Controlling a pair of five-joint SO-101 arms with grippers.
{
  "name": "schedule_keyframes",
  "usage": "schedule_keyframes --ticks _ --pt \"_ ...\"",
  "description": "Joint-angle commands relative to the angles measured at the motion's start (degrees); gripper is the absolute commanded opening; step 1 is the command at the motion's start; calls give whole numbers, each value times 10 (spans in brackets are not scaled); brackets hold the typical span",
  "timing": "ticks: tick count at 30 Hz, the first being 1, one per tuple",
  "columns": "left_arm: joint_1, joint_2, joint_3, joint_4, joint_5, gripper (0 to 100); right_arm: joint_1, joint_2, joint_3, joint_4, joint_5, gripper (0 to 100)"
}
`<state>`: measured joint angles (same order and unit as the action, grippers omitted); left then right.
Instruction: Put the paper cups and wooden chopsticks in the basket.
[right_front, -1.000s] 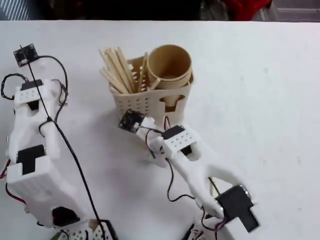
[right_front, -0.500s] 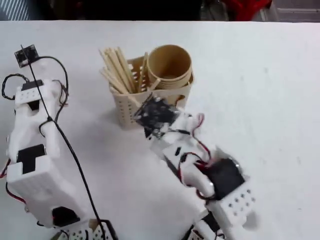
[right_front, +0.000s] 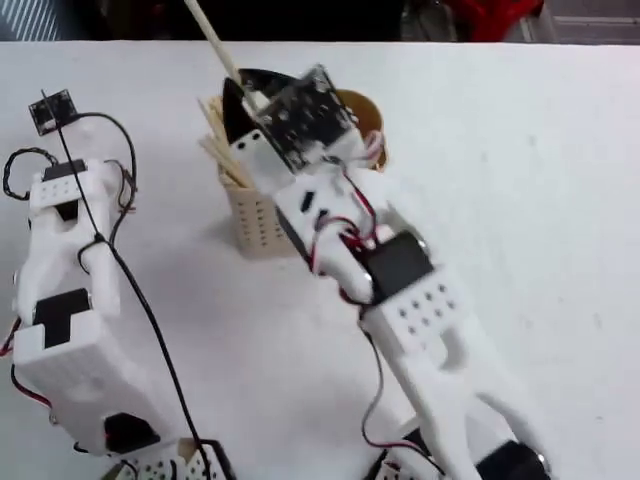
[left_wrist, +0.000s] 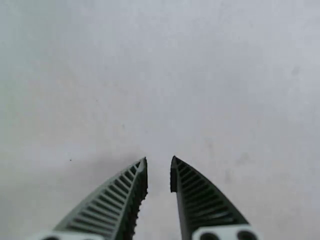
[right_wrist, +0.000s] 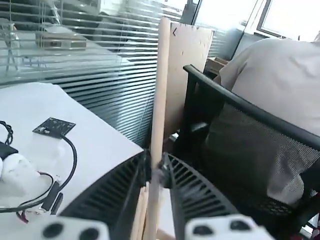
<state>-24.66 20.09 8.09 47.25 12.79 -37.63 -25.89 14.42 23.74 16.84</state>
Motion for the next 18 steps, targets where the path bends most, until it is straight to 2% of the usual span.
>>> schedule_keyframes --ticks 1,7,12,18 --pt "-3 -6 -25 -11 2 94 -4 40 -35 -76 0 18" --pt "-3 -5 -26 -11 2 94 -4 51 -46 -140 1 17" --pt "-3 -5 -22 -26 3 94 -7 55 -113 -115 -4 17" --pt "-6 15 -28 -30 3 94 -4 61 -90 -112 -25 17"
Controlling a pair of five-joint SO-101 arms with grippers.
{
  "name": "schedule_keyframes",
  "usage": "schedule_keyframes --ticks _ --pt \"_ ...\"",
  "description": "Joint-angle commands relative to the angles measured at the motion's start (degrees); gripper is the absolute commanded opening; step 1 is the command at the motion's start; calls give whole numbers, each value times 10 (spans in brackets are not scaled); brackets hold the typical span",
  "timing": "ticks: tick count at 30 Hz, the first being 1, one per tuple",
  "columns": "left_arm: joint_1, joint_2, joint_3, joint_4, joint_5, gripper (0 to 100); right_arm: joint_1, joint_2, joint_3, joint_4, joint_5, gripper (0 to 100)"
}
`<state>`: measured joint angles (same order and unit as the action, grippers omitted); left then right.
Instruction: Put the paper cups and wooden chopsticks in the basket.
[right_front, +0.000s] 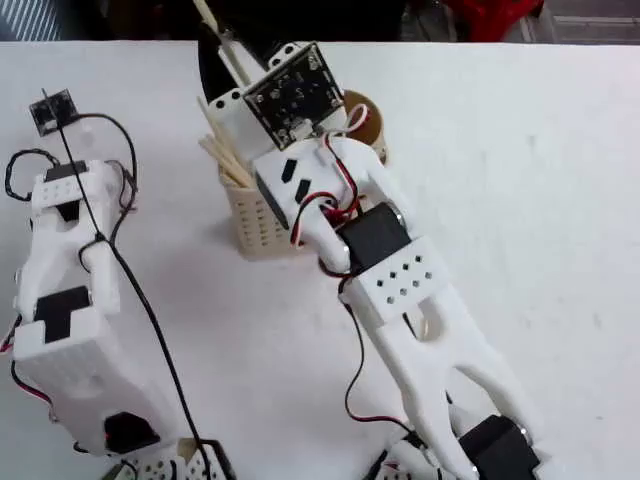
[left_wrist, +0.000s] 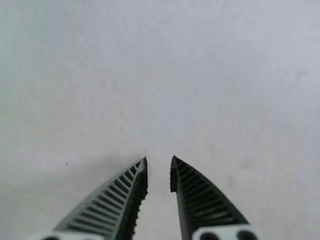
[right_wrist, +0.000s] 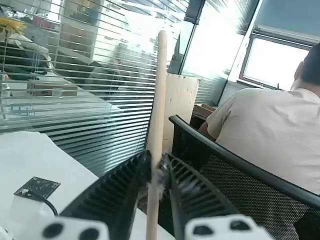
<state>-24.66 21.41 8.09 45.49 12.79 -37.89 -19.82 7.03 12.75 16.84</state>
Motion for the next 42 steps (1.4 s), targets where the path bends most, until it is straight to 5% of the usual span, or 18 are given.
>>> schedule_keyframes --ticks 1,6,13,31,35,42 --pt "-6 1 -28 -12 3 94 1 5 -12 -2 -51 17" --pt "-6 3 -28 -12 3 94 24 44 3 -2 -210 17" --pt "-6 4 -28 -12 3 94 33 81 40 -2 -176 17" --pt "-3 4 -28 -10 3 94 30 -168 376 -29 -172 69" --pt "0 0 -28 -10 3 94 24 -256 401 65 -142 190" --pt "1 -60 -28 39 2 90 22 -379 402 259 -65 162"
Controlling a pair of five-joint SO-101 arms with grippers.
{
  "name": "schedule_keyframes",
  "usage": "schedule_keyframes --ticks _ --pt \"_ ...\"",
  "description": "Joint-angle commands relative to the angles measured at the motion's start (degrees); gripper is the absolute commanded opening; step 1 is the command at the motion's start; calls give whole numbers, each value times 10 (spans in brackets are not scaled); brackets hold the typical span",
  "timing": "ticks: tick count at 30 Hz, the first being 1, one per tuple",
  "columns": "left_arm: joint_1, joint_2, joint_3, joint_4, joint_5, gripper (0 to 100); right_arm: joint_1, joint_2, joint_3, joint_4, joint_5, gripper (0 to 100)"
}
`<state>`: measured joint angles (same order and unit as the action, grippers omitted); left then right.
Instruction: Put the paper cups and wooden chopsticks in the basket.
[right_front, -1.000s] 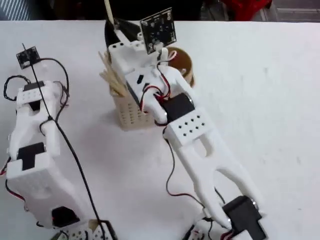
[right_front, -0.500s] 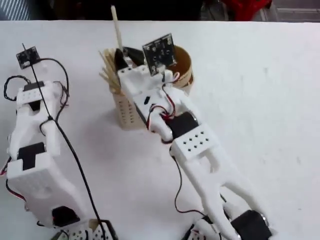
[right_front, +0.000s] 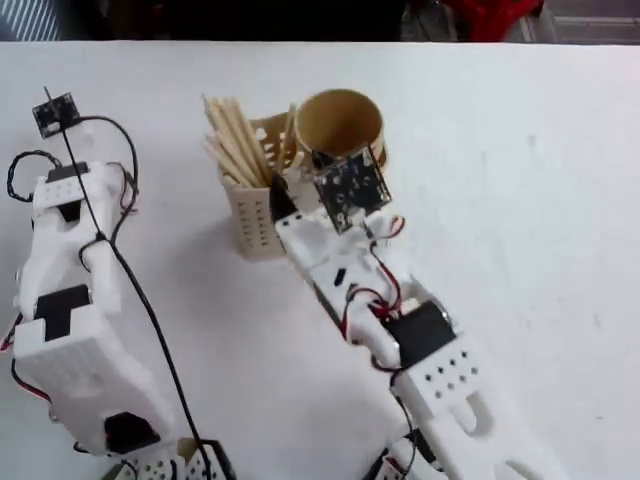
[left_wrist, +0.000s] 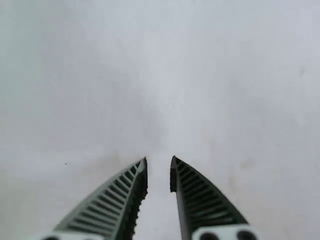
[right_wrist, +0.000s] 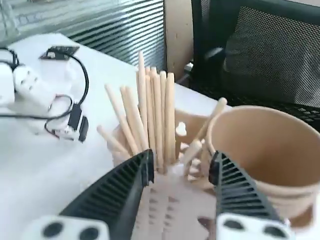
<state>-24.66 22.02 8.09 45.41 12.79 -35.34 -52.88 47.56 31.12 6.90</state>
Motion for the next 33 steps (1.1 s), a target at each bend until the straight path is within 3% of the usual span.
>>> schedule_keyframes --ticks 1,4,7,11,20,24,29,33 --pt "3 -93 -23 55 1 90 -2 -64 -4 107 47 131" --pt "25 -172 2 98 -26 90 -1 -114 -3 197 81 9" --pt "56 -259 68 108 -64 90 1 -169 -3 300 93 37" --pt "77 -384 174 105 -72 90 59 -240 7 397 96 20" --pt "92 -632 383 105 -72 94 247 -454 164 420 98 17" --pt "92 -728 465 103 -73 94 296 -508 218 422 173 17" --pt "88 -847 607 15 -73 94 330 -501 301 421 233 17" --pt "87 -951 755 -96 -73 94 337 -505 375 421 236 17"
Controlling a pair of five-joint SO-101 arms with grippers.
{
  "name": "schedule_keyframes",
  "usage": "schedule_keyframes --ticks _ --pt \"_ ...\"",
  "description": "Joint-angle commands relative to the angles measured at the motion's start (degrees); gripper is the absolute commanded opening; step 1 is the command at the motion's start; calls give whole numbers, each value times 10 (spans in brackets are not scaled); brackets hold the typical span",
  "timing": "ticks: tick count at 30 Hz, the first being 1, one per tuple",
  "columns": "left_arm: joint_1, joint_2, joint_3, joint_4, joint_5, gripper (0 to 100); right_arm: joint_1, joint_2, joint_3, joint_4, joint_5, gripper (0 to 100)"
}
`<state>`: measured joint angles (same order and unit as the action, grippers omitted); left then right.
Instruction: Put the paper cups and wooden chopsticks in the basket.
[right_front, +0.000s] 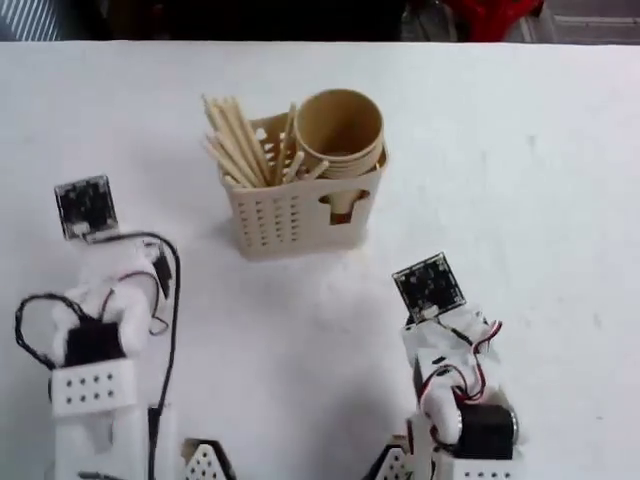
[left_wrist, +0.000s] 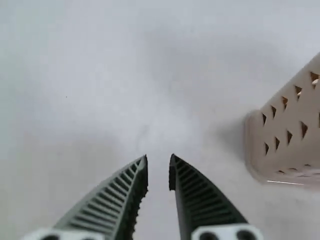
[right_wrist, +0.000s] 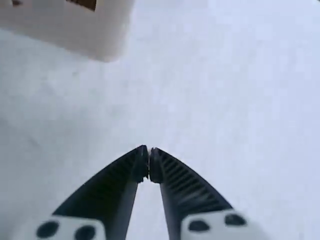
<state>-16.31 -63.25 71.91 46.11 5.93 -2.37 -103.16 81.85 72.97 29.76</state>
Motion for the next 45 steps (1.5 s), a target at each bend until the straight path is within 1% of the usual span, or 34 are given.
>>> schedule_keyframes --ticks 1,4,5,7,10,13,15,18,20,23,26,28,30,34,38,45 --pt "4 -126 154 -128 -4 94 7 -2 52 1 8 18" --pt "5 -211 255 -195 -4 94 7 -1 105 1 8 18" --pt "5 -232 255 -193 -3 94 7 -1 121 1 8 18" --pt "-4 -270 256 -158 -4 94 7 -1 148 1 8 18" --pt "-5 -308 255 -107 -4 94 9 -1 149 1 4 17" --pt "-5 -315 255 -35 -4 94 29 -1 149 -21 1 17" --pt "-7 -315 255 12 -4 94 61 -1 149 -58 -30 17" --pt "-7 -317 255 48 -4 94 96 -1 149 -104 -88 17" --pt "-5 -317 255 55 -4 93 86 0 149 -105 -96 17" --pt "-5 -315 255 62 -4 91 34 0 149 -71 -96 17" --pt "-5 -315 255 123 -4 91 -15 0 149 -20 -97 17" --pt "-9 -319 255 150 -4 83 -21 0 149 -10 -96 17" --pt "-19 -319 255 148 -4 23 -5 0 149 -8 -96 17" --pt "-47 -319 255 148 -4 24 24 0 149 -7 -96 17" --pt "-67 -319 255 149 0 27 26 0 149 -7 -96 17" --pt "-67 -319 255 149 0 27 26 0 149 -7 -96 17"
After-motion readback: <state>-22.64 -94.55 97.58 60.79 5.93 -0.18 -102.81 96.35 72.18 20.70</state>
